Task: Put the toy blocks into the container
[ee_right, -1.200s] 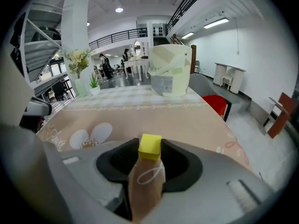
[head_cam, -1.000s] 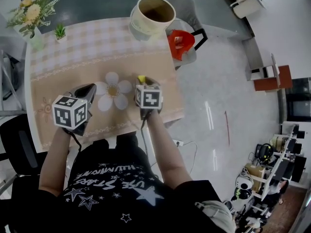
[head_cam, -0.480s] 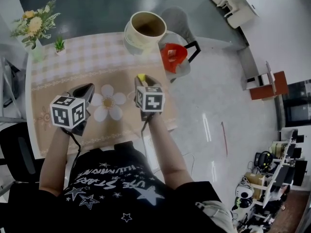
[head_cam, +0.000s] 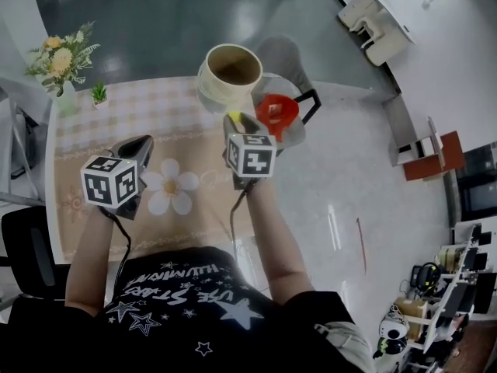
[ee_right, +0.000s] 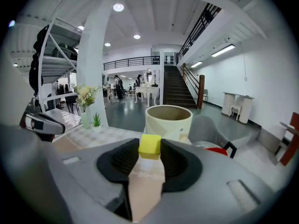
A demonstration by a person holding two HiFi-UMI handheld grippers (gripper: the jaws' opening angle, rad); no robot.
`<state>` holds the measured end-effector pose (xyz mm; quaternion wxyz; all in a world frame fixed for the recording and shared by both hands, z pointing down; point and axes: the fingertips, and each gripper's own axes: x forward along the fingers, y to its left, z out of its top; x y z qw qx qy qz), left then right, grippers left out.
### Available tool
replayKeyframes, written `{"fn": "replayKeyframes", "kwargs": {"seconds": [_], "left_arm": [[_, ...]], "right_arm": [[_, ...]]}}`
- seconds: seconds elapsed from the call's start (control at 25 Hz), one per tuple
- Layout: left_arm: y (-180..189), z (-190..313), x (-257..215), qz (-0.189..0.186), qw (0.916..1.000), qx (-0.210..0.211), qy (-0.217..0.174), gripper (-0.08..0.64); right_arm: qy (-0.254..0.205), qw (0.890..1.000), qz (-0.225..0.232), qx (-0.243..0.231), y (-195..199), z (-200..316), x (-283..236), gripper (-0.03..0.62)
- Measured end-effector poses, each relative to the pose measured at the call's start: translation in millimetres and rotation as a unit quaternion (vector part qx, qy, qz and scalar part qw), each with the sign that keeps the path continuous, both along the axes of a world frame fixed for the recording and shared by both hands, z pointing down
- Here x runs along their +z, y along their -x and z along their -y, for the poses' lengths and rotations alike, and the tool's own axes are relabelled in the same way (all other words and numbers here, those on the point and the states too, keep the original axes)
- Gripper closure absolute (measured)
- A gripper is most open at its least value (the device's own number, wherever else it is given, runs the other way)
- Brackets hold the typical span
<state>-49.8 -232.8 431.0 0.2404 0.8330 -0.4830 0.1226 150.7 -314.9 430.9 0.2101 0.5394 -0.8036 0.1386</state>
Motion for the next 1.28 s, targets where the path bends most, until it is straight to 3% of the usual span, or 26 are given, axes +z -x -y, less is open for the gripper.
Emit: {"fn": "replayKeyframes", "kwargs": {"seconds": [0.48,1.28], "left_arm": [[-12,59,-32,0.002,0.9987,-0.037,-0.035,0.551],[-48,112,-21,0.011,0.9984,-0.053,-0.018,0.551]], "right_arm": [[-0.036,0.999,0.008,-0.033,-12,69,-31,0.445],[-0.032,0.997,0.011,-0.067,-22,149,-19,0.443]]}}
